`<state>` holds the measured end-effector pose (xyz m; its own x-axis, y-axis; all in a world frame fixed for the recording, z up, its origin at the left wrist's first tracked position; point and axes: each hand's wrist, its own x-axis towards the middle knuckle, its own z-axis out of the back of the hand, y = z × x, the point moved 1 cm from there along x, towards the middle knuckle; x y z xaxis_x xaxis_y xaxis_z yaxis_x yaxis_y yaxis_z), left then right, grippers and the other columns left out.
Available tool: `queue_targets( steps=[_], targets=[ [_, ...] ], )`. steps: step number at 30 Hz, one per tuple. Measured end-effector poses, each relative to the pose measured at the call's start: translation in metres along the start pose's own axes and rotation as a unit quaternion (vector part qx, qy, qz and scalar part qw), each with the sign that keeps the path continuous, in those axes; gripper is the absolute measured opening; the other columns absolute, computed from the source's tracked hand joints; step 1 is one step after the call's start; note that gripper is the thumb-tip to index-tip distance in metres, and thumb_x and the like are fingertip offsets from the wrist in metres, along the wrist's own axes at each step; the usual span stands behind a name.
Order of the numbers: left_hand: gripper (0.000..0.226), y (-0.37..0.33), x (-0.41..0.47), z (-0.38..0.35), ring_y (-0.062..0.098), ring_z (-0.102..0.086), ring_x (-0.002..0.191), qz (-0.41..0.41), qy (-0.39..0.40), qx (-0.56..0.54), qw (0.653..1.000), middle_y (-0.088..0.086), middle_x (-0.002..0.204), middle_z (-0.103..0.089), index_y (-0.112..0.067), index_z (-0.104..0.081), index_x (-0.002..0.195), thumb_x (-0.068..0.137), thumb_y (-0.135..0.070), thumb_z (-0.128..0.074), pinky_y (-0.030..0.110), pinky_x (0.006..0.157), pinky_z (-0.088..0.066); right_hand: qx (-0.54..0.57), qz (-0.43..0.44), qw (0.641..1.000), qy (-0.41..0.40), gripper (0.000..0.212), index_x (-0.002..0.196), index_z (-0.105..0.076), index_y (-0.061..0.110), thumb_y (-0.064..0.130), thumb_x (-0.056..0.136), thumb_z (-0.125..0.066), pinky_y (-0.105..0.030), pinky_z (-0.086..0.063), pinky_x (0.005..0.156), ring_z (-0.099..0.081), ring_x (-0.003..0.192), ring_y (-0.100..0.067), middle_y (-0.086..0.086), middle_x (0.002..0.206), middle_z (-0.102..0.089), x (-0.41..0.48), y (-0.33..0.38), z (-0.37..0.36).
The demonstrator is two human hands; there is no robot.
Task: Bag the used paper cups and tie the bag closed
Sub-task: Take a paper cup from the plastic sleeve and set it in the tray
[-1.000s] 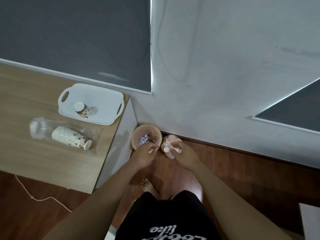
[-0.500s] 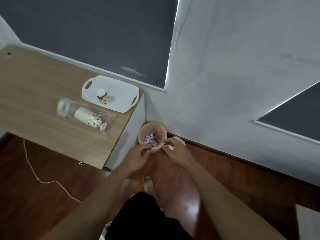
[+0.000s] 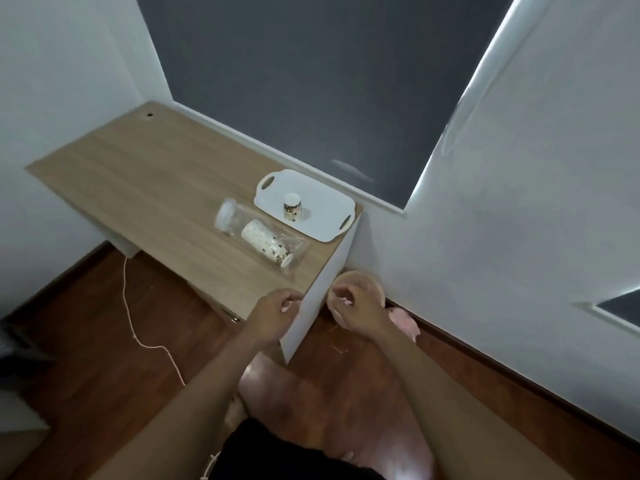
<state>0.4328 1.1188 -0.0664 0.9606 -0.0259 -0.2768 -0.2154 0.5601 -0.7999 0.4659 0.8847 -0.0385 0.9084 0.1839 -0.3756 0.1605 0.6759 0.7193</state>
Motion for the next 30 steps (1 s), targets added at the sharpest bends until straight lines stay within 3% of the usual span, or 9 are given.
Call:
queue_targets(
  steps=[4, 8, 12, 15, 19, 22, 26, 27, 30],
  targets=[
    [0.026, 0.038, 0.017, 0.068, 0.018, -0.072, 0.121, -0.003, -0.012, -0.003, 1.0, 0.001, 0.133, -0.076, -0.017, -0.079, 0.131, 0.11, -0.016, -0.064, 0.028, 0.107, -0.055, 0.0, 0.004, 1.0, -0.002, 0.036, 0.139, -0.067, 0.022, 0.036, 0.106, -0.062, -0.022, -0.04, 0.095, -0.062, 0.119, -0.006, 0.011, 0.128, -0.068, 0.037, 0.052, -0.032],
    [0.025, 0.083, 0.045, 0.135, 0.021, -0.074, 0.118, 0.017, -0.013, -0.008, 1.0, 0.002, 0.131, -0.077, -0.018, -0.079, 0.129, 0.108, -0.013, -0.066, 0.029, 0.103, -0.056, 0.044, -0.019, 0.999, -0.008, 0.035, 0.137, -0.067, 0.019, 0.033, 0.105, -0.065, -0.028, -0.046, 0.108, -0.062, 0.129, -0.01, 0.007, 0.135, -0.068, 0.072, 0.091, -0.075],
    [0.022, 0.116, 0.077, 0.188, 0.018, -0.075, 0.116, 0.024, -0.001, -0.012, 1.0, -0.003, 0.129, -0.078, -0.036, -0.075, 0.118, 0.108, -0.018, -0.067, 0.028, 0.097, -0.056, 0.069, -0.041, 0.996, -0.029, 0.034, 0.134, -0.068, 0.021, 0.037, 0.104, -0.067, -0.035, -0.048, 0.115, -0.063, 0.128, -0.008, 0.008, 0.134, -0.069, 0.102, 0.117, -0.108],
    [0.021, 0.128, 0.1, 0.213, 0.017, -0.074, 0.115, 0.029, 0.011, -0.012, 0.999, -0.004, 0.127, -0.079, -0.028, -0.079, 0.123, 0.108, -0.019, -0.067, 0.028, 0.098, -0.057, 0.081, -0.057, 0.994, -0.05, 0.033, 0.133, -0.068, 0.022, 0.037, 0.103, -0.068, -0.029, -0.047, 0.11, -0.062, 0.124, -0.006, 0.009, 0.131, -0.069, 0.114, 0.128, -0.121],
    [0.022, 0.13, 0.131, 0.232, 0.013, -0.072, 0.112, 0.029, 0.019, -0.006, 0.999, -0.004, 0.124, -0.079, -0.022, -0.079, 0.126, 0.109, -0.017, -0.066, 0.014, 0.093, -0.053, 0.097, -0.077, 0.991, -0.044, 0.033, 0.133, -0.065, 0.022, 0.034, 0.103, -0.069, -0.038, -0.05, 0.113, -0.064, 0.127, -0.012, 0.008, 0.131, -0.068, 0.132, 0.131, -0.13],
    [0.021, 0.128, 0.148, 0.239, 0.007, -0.073, 0.108, 0.03, 0.019, -0.004, 0.999, -0.003, 0.127, -0.079, -0.024, -0.079, 0.124, 0.108, -0.018, -0.067, 0.027, 0.103, -0.057, 0.09, -0.091, 0.991, -0.04, 0.037, 0.136, -0.065, 0.022, 0.035, 0.101, -0.069, -0.038, -0.054, 0.107, -0.065, 0.126, -0.012, 0.007, 0.133, -0.068, 0.154, 0.132, -0.125],
    [0.022, 0.12, 0.163, 0.257, -0.016, -0.068, 0.096, 0.039, 0.006, 0.01, 0.999, -0.009, 0.121, -0.076, -0.014, -0.079, 0.128, 0.109, -0.015, -0.066, 0.003, 0.086, -0.049, 0.083, -0.085, 0.992, -0.038, 0.04, 0.138, -0.063, 0.022, 0.032, 0.1, -0.071, -0.032, -0.053, 0.101, -0.064, 0.13, -0.013, 0.001, 0.14, -0.068, 0.187, 0.133, -0.127],
    [0.022, 0.119, 0.169, 0.264, -0.02, -0.067, 0.093, 0.04, -0.002, 0.019, 0.999, -0.011, 0.12, -0.075, -0.016, -0.079, 0.128, 0.11, -0.016, -0.066, 0.003, 0.084, -0.048, 0.08, -0.089, 0.992, -0.036, 0.042, 0.139, -0.062, 0.022, 0.033, 0.1, -0.072, -0.032, -0.052, 0.101, -0.064, 0.13, -0.015, 0.0, 0.141, -0.067, 0.195, 0.133, -0.129],
    [0.022, 0.12, 0.189, 0.278, -0.015, -0.069, 0.095, 0.05, -0.017, 0.035, 0.998, -0.011, 0.117, -0.075, -0.017, -0.079, 0.128, 0.11, -0.017, -0.066, 0.002, 0.081, -0.045, 0.06, -0.107, 0.992, -0.039, 0.051, 0.141, -0.061, 0.02, 0.037, 0.096, -0.077, -0.029, -0.047, 0.098, -0.064, 0.128, -0.02, -0.004, 0.143, -0.064, 0.214, 0.129, -0.133]
  ],
)
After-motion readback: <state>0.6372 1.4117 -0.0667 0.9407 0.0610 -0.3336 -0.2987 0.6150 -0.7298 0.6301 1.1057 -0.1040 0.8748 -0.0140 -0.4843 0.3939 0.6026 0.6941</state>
